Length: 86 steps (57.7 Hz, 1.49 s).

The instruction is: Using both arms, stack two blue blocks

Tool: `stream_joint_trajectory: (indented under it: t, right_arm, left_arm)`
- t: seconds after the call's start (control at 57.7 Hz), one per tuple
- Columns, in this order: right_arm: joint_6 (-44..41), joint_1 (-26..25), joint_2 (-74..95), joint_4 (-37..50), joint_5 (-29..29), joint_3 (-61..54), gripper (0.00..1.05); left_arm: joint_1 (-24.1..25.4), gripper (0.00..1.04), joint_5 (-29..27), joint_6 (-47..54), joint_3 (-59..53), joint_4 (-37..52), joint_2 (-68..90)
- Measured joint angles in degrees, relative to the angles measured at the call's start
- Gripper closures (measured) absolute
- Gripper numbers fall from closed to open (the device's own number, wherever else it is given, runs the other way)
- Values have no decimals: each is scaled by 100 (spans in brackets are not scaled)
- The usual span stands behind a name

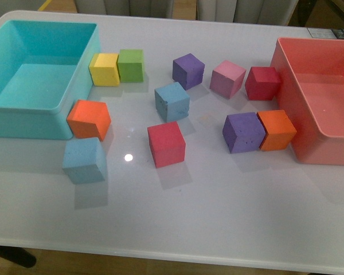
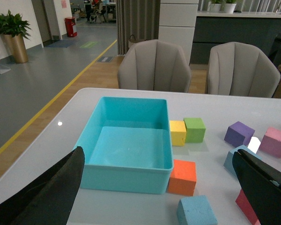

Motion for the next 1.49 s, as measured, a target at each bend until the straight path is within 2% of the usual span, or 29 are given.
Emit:
stream_joint_trajectory:
  t: [0.468, 0.59, 0.798, 1.075, 1.092, 1.145, 1.197, 1.301, 1.353, 1.491]
  right_arm:
    - [0, 0, -820, -817, 0, 0, 103]
    - [0, -2, -1631, -1766, 4, 2, 103]
    - [0, -2, -1788, -1823, 0, 2, 103]
    - [0, -2, -1794, -1823, 0, 2, 53]
    - [0, -2, -1794, -1823, 0, 2, 51]
    - [0, -2, -1794, -1825, -2, 2, 41]
    - [0, -2, -1799, -1825, 9, 2, 32]
    - [0, -2, -1803, -1825, 0, 2, 13]
    - [4, -2, -1803, -1825, 2, 2, 7]
    - [7, -2, -1803, -1825, 2, 2, 9]
  left_arm:
    - [0, 9, 0, 0, -2, 0, 0]
    - [0, 9, 0, 0, -2, 0, 0]
    - [0, 9, 0, 0, -2, 0, 0]
    - [0, 9, -4, 0, 0, -2, 2]
    - [-9, 9, -66, 13, 15, -42, 28]
    - [-313, 9, -916, 249, 466, -1193, 658]
    - [-553, 9, -1486, 426, 914, -1965, 1488]
    - [-787, 9, -1519, 667, 1296, -1945, 2771]
    - [-811, 9, -1419, 754, 1392, -1650, 3180]
    - [-841, 9, -1305, 901, 1690, -713, 4376]
